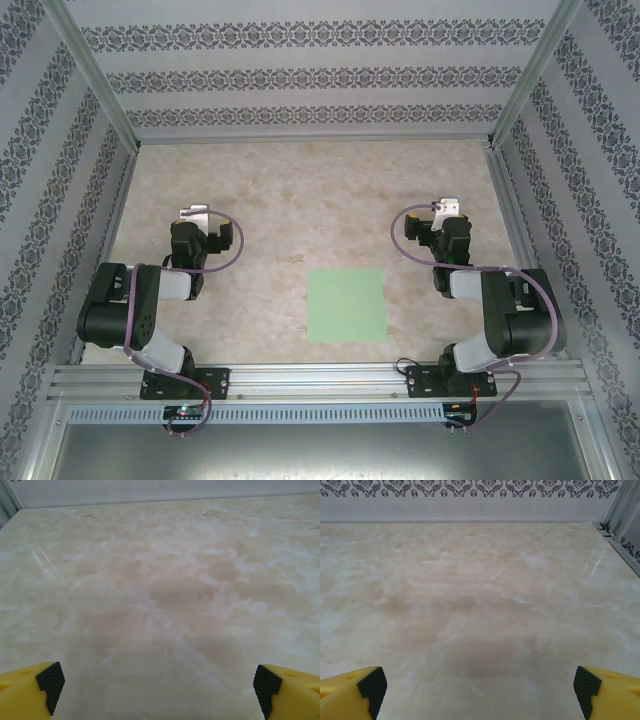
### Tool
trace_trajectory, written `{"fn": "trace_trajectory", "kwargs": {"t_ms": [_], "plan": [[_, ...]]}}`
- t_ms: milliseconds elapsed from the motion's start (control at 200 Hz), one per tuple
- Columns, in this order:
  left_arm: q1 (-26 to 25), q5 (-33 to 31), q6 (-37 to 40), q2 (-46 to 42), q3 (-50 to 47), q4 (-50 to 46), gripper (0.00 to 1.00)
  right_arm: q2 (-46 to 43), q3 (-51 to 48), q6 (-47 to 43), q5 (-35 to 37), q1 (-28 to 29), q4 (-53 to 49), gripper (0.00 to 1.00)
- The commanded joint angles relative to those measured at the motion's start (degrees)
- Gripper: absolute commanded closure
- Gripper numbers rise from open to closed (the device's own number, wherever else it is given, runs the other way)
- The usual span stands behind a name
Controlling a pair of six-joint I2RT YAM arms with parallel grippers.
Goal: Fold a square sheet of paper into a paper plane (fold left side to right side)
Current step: Move the square sheet of paper to the center of the table.
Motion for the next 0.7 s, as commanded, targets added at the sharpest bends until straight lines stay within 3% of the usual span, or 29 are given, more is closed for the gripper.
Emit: {"fn": "trace_trajectory", "kwargs": {"t_ms": [0, 694], "plan": [[0.55, 0.71, -1.09, 0.03, 0.29, -0.68, 0.0, 0.3, -0.64, -0.11, 1.01, 0.48, 2.2, 0.02], [0.53, 0.27, -1.21, -0.46, 0.24, -0.79, 0.0, 0.16, -0.62, 0.4, 0.05, -0.23, 2.06, 0.02]]}}
